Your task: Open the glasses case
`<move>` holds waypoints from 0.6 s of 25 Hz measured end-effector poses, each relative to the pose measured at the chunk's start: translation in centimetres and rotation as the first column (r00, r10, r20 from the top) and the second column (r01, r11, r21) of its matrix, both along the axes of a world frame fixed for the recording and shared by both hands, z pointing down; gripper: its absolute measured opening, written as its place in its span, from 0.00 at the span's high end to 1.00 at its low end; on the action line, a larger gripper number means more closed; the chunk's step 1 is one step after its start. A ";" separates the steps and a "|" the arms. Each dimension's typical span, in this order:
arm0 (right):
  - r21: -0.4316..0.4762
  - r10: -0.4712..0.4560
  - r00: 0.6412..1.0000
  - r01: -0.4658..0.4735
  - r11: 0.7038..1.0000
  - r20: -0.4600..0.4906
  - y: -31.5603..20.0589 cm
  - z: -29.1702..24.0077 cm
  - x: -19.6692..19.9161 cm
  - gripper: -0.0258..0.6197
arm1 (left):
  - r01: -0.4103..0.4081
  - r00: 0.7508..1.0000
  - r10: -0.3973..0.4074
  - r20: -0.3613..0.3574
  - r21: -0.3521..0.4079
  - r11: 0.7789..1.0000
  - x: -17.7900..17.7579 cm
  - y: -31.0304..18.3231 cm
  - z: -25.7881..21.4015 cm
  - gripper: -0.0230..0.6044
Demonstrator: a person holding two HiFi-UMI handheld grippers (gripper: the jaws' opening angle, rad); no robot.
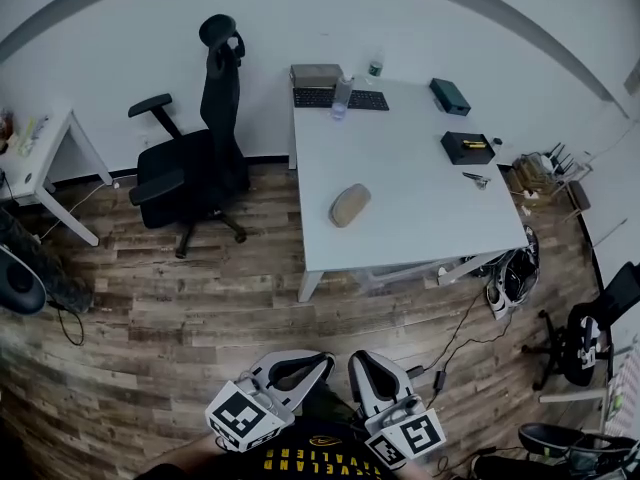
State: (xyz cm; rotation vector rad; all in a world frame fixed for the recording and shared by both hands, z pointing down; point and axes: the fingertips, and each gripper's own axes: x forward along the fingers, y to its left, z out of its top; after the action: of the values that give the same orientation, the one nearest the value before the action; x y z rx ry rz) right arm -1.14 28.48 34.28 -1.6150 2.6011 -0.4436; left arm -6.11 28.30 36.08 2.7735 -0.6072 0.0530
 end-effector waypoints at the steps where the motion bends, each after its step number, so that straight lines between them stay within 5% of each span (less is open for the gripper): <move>1: 0.001 -0.006 1.000 0.006 1.000 0.005 -0.9 -0.1 0.7 0.93 | 0.005 1.000 -0.005 0.001 0.001 1.000 0.7 -0.8 -0.1 0.94; 15: 0.045 -0.089 0.994 0.086 0.995 0.062 -10.0 -1.4 8.4 0.93 | 0.105 0.994 -0.105 0.035 -0.008 0.994 8.2 -9.0 -0.8 0.94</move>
State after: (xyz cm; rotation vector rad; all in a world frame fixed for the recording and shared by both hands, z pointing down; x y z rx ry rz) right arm 7.29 18.43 32.86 -1.4536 2.6230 -0.4349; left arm 2.13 19.34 35.30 2.7312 -0.7587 0.0805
